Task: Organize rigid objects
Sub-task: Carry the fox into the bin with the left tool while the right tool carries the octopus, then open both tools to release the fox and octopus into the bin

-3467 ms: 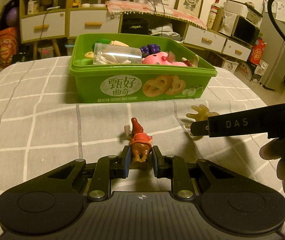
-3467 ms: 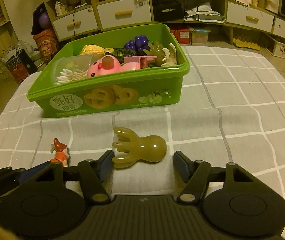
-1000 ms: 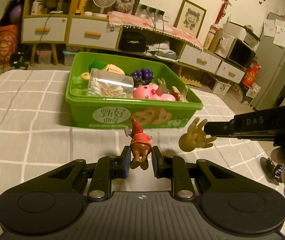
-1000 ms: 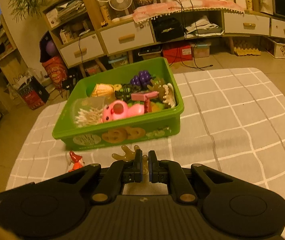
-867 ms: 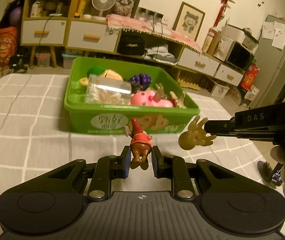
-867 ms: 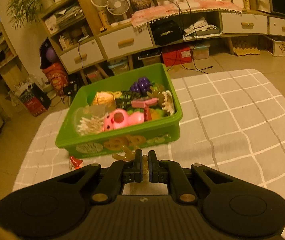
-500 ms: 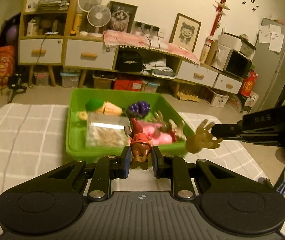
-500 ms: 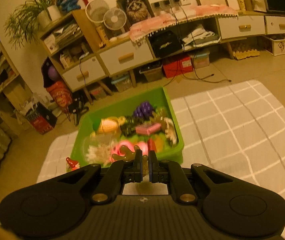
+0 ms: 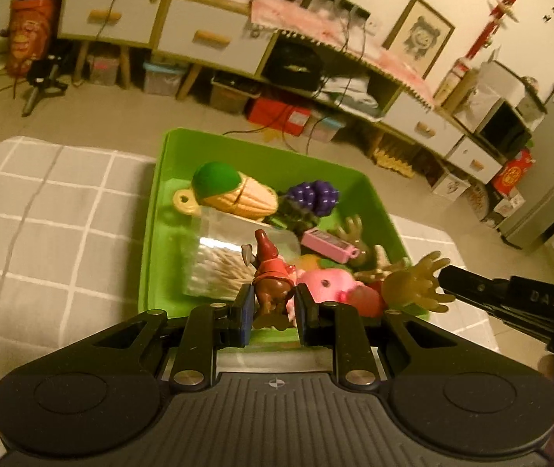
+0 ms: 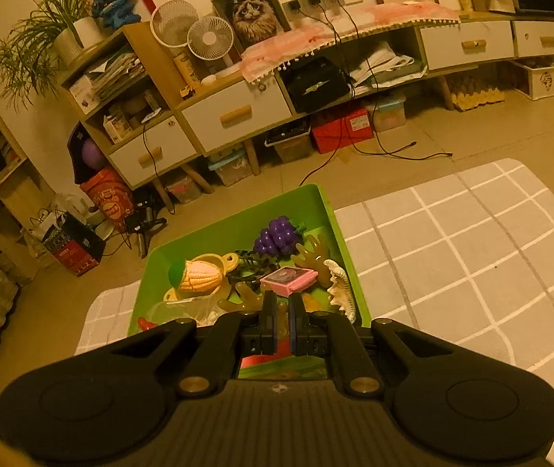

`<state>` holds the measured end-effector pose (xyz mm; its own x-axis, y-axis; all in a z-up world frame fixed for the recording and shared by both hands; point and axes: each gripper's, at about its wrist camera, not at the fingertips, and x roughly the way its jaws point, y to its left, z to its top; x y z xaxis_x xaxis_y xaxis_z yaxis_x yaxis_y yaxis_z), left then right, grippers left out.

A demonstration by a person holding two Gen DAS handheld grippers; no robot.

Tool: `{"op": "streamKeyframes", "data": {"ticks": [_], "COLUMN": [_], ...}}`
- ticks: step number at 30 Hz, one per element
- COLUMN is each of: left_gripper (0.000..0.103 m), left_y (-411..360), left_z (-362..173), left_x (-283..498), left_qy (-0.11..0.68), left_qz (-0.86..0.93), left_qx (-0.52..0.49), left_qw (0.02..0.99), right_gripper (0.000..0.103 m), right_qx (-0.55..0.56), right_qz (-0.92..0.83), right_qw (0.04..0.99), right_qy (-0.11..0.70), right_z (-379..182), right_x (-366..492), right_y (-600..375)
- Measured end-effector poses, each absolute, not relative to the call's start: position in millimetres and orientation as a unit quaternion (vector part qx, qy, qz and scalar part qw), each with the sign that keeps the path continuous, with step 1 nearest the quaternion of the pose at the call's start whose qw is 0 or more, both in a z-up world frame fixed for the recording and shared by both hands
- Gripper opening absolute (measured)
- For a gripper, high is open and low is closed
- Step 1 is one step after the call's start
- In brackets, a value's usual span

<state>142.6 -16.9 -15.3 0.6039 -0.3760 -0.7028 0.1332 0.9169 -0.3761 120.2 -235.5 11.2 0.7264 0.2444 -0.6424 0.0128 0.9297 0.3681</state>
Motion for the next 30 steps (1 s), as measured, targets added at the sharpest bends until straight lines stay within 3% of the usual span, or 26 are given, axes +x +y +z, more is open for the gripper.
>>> {"op": "streamKeyframes", "data": {"ticks": [23, 27, 30], "left_gripper": [0.027, 0.034, 0.047], "left_y": [-27.7, -30.5, -32.5], "left_z": [-34.8, -32.8, -29.7], "left_x": [149.5, 146.5, 142.6], "left_qy": [0.427, 0.421, 0.411], "left_qz": [-0.14, -0.142, -0.144], "left_qx": [-0.11, -0.097, -0.086], "left_qw": [0.887, 0.891, 0.896], "right_gripper": [0.001, 0.001, 0.002], "right_qx": [0.172, 0.147, 0.146], "right_qz": [0.028, 0.01, -0.002], "right_qw": [0.916, 0.924, 0.923], "right_qy": [0.361, 0.353, 0.357], "right_z": [6.3, 8.7, 7.5], "right_x": [144.4, 145.0, 145.3], "right_y": [-232.8, -230.2, -231.4]}}
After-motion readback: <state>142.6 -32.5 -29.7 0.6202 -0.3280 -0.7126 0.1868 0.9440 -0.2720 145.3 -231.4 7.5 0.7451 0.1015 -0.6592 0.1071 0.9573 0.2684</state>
